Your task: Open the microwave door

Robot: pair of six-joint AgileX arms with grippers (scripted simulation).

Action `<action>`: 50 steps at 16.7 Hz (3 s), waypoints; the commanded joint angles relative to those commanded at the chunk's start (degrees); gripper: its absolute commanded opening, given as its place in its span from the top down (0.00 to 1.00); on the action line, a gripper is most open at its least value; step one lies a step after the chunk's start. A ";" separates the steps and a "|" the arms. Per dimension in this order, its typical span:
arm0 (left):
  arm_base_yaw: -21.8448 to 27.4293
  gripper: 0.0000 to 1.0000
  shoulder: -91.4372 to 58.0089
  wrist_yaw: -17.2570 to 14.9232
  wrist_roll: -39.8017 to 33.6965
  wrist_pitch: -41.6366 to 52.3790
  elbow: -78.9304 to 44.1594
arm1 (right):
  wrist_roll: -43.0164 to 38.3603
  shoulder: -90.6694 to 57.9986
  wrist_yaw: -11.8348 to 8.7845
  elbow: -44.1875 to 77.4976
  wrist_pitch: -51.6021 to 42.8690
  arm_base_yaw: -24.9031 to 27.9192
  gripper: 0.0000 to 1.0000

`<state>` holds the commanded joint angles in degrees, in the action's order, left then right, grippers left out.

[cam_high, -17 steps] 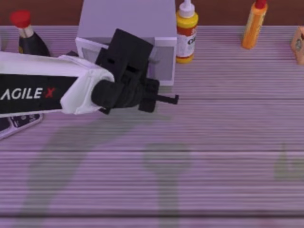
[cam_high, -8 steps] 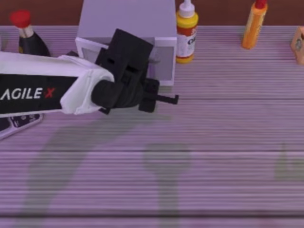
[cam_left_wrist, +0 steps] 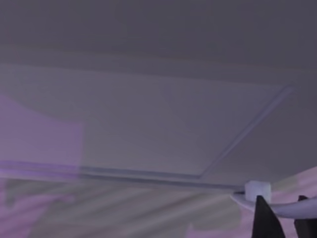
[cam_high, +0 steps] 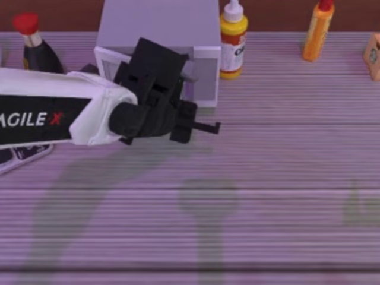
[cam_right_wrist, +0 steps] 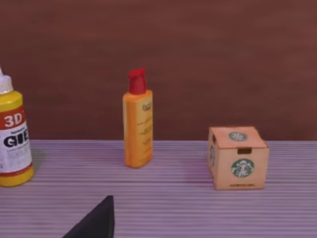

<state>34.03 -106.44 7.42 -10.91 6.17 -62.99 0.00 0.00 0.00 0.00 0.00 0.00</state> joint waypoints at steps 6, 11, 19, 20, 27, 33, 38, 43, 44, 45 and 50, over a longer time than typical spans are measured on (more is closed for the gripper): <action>0.00 1.00 0.00 0.00 0.00 0.00 0.00 | 0.00 0.00 0.00 0.00 0.00 0.00 0.00; 0.00 1.00 0.00 0.00 0.00 0.00 0.00 | 0.00 0.00 0.00 0.00 0.00 0.00 0.00; 0.00 1.00 0.00 0.00 0.00 0.00 0.00 | 0.00 0.00 0.00 0.00 0.00 0.00 0.00; 0.00 1.00 0.00 0.00 0.00 0.00 0.00 | 0.00 0.00 0.00 0.00 0.00 0.00 0.00; -0.29 1.00 0.84 -1.26 1.19 -0.48 0.93 | 0.00 0.00 0.00 0.00 0.00 0.00 0.00; -0.61 1.00 1.09 -1.60 1.90 -0.61 1.50 | 0.00 0.00 0.00 0.00 0.00 0.00 0.00; -0.61 1.00 1.09 -1.60 1.90 -0.61 1.50 | 0.00 0.00 0.00 0.00 0.00 0.00 0.00; -0.61 1.00 1.09 -1.60 1.90 -0.61 1.50 | 0.00 0.00 0.00 0.00 0.00 0.00 0.00; -0.61 1.00 1.09 -1.60 1.90 -0.61 1.50 | 0.00 0.00 0.00 0.00 0.00 0.00 0.00; -0.61 1.00 1.09 -1.60 1.90 -0.61 1.50 | 0.00 0.00 0.00 0.00 0.00 0.00 0.00; -0.61 1.00 1.09 -1.60 1.90 -0.61 1.50 | 0.00 0.00 0.00 0.00 0.00 0.00 0.00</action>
<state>33.43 -105.34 5.82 -9.01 5.56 -61.50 0.00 0.00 0.00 0.00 0.00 0.00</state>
